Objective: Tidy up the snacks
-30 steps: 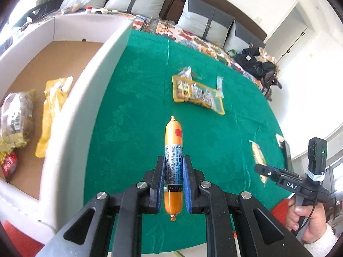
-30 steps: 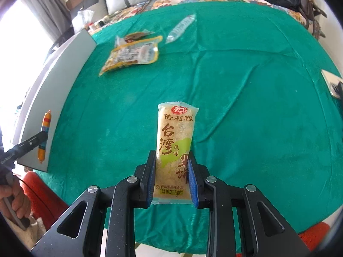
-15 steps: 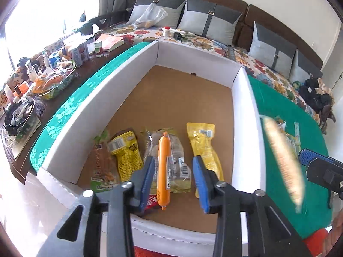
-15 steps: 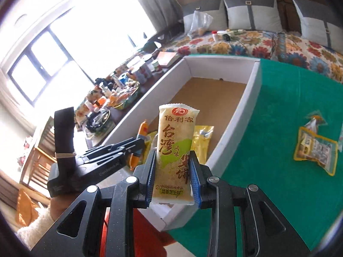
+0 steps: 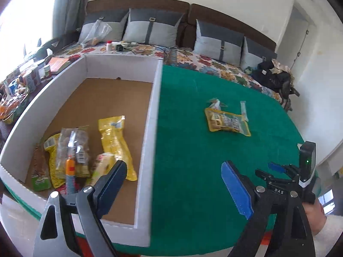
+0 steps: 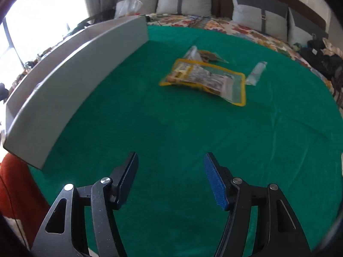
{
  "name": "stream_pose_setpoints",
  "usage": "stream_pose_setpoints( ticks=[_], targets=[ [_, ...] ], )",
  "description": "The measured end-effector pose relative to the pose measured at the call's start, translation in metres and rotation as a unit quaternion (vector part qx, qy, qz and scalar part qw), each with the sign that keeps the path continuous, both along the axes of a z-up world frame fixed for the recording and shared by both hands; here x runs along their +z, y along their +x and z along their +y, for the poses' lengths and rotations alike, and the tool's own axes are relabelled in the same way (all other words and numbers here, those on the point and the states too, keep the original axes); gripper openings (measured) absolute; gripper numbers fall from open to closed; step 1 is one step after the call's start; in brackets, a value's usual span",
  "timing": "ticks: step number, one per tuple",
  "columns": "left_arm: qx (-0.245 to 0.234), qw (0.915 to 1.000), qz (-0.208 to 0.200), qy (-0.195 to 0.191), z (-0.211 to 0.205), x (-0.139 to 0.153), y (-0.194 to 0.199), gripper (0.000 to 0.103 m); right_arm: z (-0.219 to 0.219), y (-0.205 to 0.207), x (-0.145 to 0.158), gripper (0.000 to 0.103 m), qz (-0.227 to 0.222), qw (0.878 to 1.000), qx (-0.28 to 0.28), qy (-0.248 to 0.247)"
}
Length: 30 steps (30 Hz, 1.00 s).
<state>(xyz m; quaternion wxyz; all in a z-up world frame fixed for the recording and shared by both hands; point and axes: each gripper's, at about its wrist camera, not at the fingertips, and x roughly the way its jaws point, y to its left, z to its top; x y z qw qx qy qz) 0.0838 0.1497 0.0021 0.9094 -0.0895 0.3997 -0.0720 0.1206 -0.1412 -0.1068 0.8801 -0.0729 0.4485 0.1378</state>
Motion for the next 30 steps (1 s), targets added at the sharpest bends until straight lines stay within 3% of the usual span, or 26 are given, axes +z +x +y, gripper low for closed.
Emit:
stream_pose_setpoints(
  ticks=[4, 8, 13, 18, 22, 30],
  targets=[
    [-0.057, 0.9973, 0.042, 0.019, -0.075, -0.037, 0.03, 0.093, -0.079, -0.001, -0.011, 0.067, -0.017, 0.996, -0.083, -0.001],
    [-0.06, 0.9938, 0.075, 0.054, -0.12, -0.076, 0.062, 0.093, -0.115, 0.011, -0.015, 0.07, -0.023, 0.991, -0.133, 0.002],
    [-0.036, 0.993, 0.083, 0.075, -0.141, -0.103, 0.102, 0.093, -0.137, 0.033, -0.015, 0.073, -0.03, 0.988, -0.155, 0.0],
    [-0.042, 0.9897, 0.085, 0.108, -0.16, -0.121, 0.126, 0.093, -0.149, 0.037, -0.019, 0.079, -0.034, 0.985, -0.169, 0.015],
    [-0.037, 0.9909, 0.065, 0.112, -0.164, -0.13, 0.122, 0.103, -0.143, 0.038, -0.021, 0.085, -0.029, 0.987, -0.16, 0.001],
    [-0.027, 0.9921, 0.055, 0.11, -0.166, -0.132, 0.121, 0.103, -0.143, 0.038, -0.023, 0.093, -0.024, 0.988, -0.15, 0.006]
  ],
)
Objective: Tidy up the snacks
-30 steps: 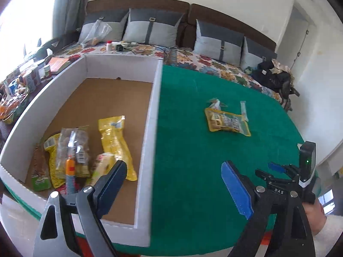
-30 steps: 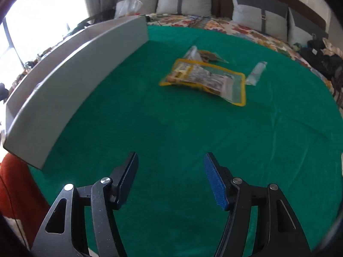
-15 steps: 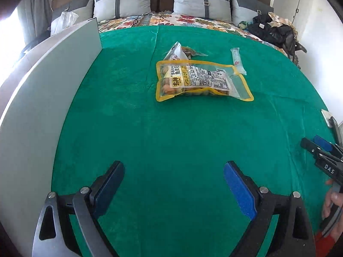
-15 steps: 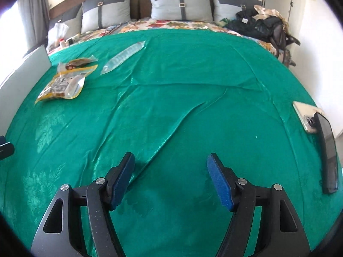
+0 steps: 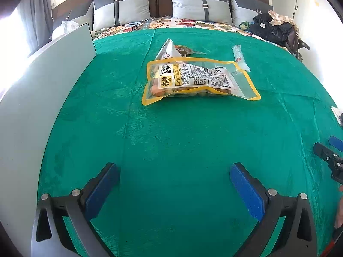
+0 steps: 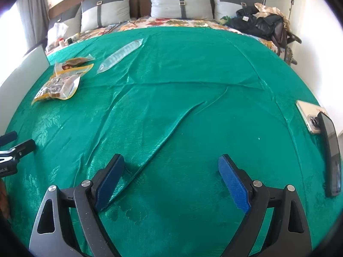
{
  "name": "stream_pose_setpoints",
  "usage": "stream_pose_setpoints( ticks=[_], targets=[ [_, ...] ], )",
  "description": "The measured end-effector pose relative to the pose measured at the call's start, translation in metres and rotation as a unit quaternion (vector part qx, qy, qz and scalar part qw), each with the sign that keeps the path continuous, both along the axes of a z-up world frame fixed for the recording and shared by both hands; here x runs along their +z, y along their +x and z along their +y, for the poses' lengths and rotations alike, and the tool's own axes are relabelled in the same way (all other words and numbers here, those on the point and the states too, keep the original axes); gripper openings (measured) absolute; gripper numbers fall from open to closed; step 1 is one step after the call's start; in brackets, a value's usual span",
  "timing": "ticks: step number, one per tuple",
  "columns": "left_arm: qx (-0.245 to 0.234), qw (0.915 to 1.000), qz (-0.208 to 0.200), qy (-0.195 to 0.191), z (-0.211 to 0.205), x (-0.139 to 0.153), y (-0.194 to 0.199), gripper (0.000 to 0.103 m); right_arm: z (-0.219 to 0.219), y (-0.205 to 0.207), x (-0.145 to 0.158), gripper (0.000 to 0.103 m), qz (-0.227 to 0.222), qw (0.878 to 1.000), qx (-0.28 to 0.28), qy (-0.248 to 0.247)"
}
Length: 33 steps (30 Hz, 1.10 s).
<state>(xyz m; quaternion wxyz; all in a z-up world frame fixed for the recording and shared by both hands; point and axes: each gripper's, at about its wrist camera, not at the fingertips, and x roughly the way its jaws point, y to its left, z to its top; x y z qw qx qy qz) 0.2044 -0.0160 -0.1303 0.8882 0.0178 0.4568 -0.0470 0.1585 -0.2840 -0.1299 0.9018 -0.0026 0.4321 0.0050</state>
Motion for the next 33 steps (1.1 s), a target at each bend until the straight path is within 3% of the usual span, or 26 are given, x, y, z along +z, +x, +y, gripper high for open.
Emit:
stream_pose_setpoints(
  ticks=[23, 27, 30, 33],
  targets=[
    [0.0, 1.0, 0.0, 0.0, -0.002, -0.001, 0.003, 0.103, 0.002, 0.0, 0.0, 0.096, 0.002, 1.0, 0.003, -0.001],
    [-0.023, 0.9994, 0.026, 0.003, -0.003, 0.001, 0.011, 0.103, 0.002, 0.0, 0.0, 0.096, 0.002, 1.0, 0.004, -0.001],
    [-0.059, 0.9969, 0.051, 0.005, -0.008, 0.013, 0.028, 0.102, 0.002, 0.0, 0.0, 0.096, 0.002, 1.0, 0.004, -0.001],
    [-0.086, 0.9961, 0.01, 0.018, -0.017, 0.047, 0.056, 0.102, 0.002, 0.0, 0.0, 0.096, 0.002, 1.0, 0.004, -0.001]
  ],
)
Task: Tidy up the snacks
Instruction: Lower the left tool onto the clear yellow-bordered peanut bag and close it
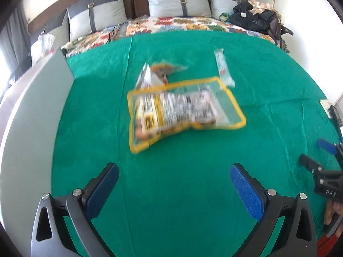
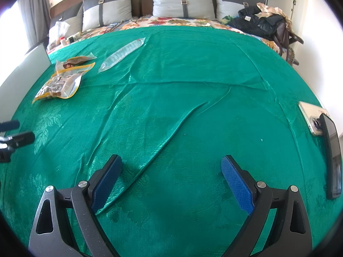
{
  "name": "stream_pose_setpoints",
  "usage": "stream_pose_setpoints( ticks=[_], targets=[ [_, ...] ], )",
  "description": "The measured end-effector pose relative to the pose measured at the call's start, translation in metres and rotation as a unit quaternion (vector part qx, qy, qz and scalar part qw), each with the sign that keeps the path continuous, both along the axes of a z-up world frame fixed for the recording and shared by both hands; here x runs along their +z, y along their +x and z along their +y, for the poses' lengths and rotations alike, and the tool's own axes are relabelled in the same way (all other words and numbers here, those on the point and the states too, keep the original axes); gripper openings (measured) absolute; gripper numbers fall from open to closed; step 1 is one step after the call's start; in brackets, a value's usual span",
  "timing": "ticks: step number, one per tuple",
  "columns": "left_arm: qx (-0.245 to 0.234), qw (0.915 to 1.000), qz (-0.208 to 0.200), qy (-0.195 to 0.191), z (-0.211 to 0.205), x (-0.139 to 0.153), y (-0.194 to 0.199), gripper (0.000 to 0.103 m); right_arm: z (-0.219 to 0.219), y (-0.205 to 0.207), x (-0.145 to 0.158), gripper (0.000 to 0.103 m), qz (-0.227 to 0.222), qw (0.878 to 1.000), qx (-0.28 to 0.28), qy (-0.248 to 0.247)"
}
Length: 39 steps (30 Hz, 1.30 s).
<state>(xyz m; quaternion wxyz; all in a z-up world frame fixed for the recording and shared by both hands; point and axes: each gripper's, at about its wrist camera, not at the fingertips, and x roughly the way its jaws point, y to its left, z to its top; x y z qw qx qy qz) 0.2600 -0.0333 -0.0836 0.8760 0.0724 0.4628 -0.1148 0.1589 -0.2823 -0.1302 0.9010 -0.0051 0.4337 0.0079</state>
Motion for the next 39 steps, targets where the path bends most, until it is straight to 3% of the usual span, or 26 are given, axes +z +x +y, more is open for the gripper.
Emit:
stream_pose_setpoints(
  ticks=[5, 9, 12, 17, 22, 25, 29, 33, 36, 39],
  targets=[
    [-0.019, 0.9988, -0.02, 0.041, -0.02, 0.03, 0.076, 0.102, 0.0, 0.0, 0.0, 0.096, 0.0, 1.0, 0.0, 0.0],
    [-0.004, 0.9974, -0.001, 0.072, -0.029, 0.008, 0.12, 0.102, 0.001, 0.001, 0.0, 0.096, 0.0, 1.0, 0.001, 0.0],
    [-0.012, 0.998, 0.04, 0.047, -0.03, -0.015, 0.129, 0.102, 0.001, 0.001, 0.0, 0.097, 0.0, 1.0, 0.001, 0.001],
    [-0.049, 0.9953, 0.08, 0.022, -0.027, -0.028, 0.106, 0.103, 0.001, 0.001, -0.001, 0.097, 0.0, 1.0, 0.002, 0.001],
    [-0.081, 0.9866, 0.141, 0.001, -0.014, -0.032, 0.068, 0.102, 0.001, 0.001, -0.001, 0.097, 0.0, 1.0, 0.002, 0.001],
    [-0.111, 0.979, 0.171, 0.008, -0.012, -0.034, 0.043, 0.102, 0.001, 0.001, -0.001, 0.097, 0.0, 1.0, 0.002, 0.001],
    [-0.129, 0.9756, 0.175, 0.028, -0.012, -0.022, 0.019, 0.102, 0.001, 0.001, -0.001, 0.097, 0.0, 1.0, 0.002, 0.001],
    [-0.144, 0.9715, 0.188, -0.004, -0.006, -0.012, 0.01, 0.102, 0.001, 0.001, -0.001, 0.097, 0.0, 1.0, 0.002, 0.001],
    [-0.192, 0.9611, 0.194, 0.045, -0.015, -0.018, -0.003, 0.102, 0.001, 0.001, -0.001, 0.097, 0.0, 1.0, 0.002, 0.001],
    [-0.249, 0.944, 0.203, 0.076, -0.025, -0.018, -0.025, 0.102, 0.001, 0.001, -0.001, 0.097, 0.0, 1.0, 0.002, 0.001]
  ],
)
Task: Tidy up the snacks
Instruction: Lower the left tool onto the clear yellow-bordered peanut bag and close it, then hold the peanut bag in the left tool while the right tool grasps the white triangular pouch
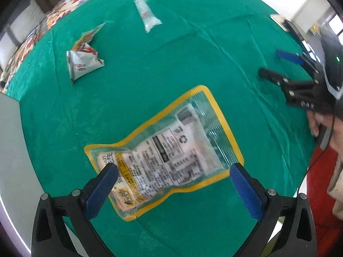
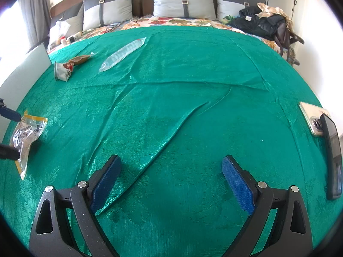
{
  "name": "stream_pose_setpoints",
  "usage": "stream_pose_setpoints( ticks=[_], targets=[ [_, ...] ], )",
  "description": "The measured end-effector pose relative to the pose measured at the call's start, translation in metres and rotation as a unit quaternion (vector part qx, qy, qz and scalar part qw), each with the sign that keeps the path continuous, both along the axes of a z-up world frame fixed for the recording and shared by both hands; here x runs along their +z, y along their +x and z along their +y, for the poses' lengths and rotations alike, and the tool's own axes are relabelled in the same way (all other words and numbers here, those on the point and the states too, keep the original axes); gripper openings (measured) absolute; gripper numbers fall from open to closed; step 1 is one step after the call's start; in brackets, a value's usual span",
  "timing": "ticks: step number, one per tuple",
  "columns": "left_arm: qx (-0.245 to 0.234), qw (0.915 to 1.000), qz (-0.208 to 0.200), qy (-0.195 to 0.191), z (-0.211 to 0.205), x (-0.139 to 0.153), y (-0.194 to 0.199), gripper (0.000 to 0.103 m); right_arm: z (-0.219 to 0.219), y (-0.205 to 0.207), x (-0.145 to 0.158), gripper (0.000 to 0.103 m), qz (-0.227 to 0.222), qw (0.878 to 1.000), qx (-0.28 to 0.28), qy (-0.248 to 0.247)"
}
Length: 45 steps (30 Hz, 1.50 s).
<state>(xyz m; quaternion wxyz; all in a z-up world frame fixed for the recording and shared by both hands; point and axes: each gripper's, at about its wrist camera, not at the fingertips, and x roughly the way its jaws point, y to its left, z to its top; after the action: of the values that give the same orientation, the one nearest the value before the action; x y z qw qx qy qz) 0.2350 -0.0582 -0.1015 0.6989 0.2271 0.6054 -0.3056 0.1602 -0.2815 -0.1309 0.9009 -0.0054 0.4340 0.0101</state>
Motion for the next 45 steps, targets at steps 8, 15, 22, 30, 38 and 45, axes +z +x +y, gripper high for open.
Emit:
stream_pose_setpoints(
  ticks=[8, 15, 22, 30, 38, 45],
  targets=[
    [-0.107, 0.987, -0.059, 0.104, -0.016, -0.008, -0.032, 0.102, 0.0, 0.0, 0.0, 0.097, 0.0, 1.0, 0.0, 0.0],
    [-0.086, 0.9763, -0.14, 0.141, -0.032, -0.018, -0.003, 0.102, 0.0, 0.0, 0.0, 0.097, 0.0, 1.0, 0.0, 0.0],
    [0.076, 0.9863, -0.126, 0.074, -0.009, -0.019, 0.059, 0.103, 0.0, 0.0, 0.0, 0.097, 0.0, 1.0, 0.0, 0.0],
    [0.251, 0.9631, -0.091, -0.03, 0.044, -0.029, 0.064, 0.103, 0.0, 0.0, 0.0, 0.097, 0.0, 1.0, 0.0, 0.0],
    [0.332, 0.9297, -0.151, -0.047, 0.075, -0.024, 0.027, 0.088, 0.0, 0.0, 0.0, 0.097, 0.0, 1.0, 0.0, 0.0],
    [0.349, 0.92, -0.173, -0.044, 0.085, -0.027, 0.016, 0.097, 0.0, 0.0, 0.0, 0.097, 0.0, 1.0, 0.0, 0.0]
  ],
)
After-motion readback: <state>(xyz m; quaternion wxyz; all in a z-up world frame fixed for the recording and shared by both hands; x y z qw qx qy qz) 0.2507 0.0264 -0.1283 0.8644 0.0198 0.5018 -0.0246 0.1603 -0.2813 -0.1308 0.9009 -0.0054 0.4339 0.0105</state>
